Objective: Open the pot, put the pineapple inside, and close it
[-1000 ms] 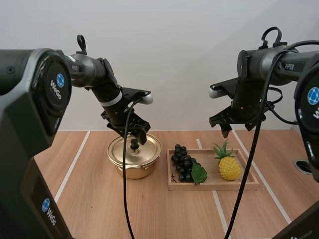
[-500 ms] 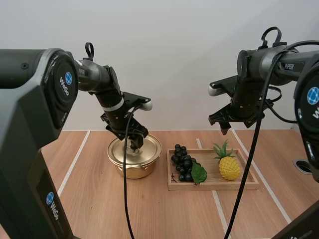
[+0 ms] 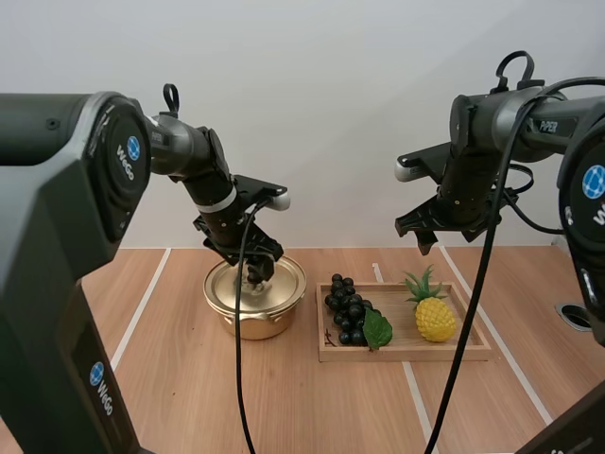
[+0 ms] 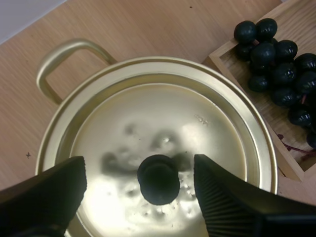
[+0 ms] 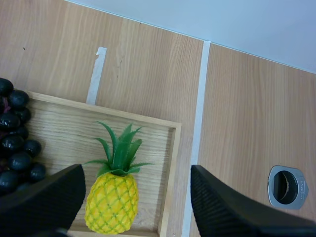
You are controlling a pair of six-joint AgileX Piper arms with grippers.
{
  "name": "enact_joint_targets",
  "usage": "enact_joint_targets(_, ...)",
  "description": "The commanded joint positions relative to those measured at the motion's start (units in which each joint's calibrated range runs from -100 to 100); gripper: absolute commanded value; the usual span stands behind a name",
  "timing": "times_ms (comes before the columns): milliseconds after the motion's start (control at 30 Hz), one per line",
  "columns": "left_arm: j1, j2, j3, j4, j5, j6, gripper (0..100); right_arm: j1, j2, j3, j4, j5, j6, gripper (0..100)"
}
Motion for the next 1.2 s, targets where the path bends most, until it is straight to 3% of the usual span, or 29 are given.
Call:
enact_joint_targets(0, -0.18, 1.9, 0.4, -1.1, 0.5, 0.2, 100, -0.2, -0.5, 0.2, 0.1, -0.8, -0.3, 100)
enact_joint_targets(467, -0.18, 3.7, 0.4, -3.1, 2.5, 0.2, 100, -0.2, -0.5, 0.2, 0.2, -1.0, -0.3, 100)
enact_joint_targets(500, -0.18, 3.7, 0.4, -3.1, 3.2, 0.2, 94, -0.2, -0.5, 0.2, 0.2, -1.0, -0.3, 100)
enact_joint_targets(800, -0.18, 3.7, 0.4, -2.7, 8.2, 0.2, 3, -0.2, -0.5, 0.2, 0.2, -2.7, -0.3, 100)
enact_joint_targets(1167, -0.18, 0.9, -3.9, -2.5, 11.2, -0.1, 0, -0.2, -0.5, 0.2, 0.3, -2.5, 0.1, 100)
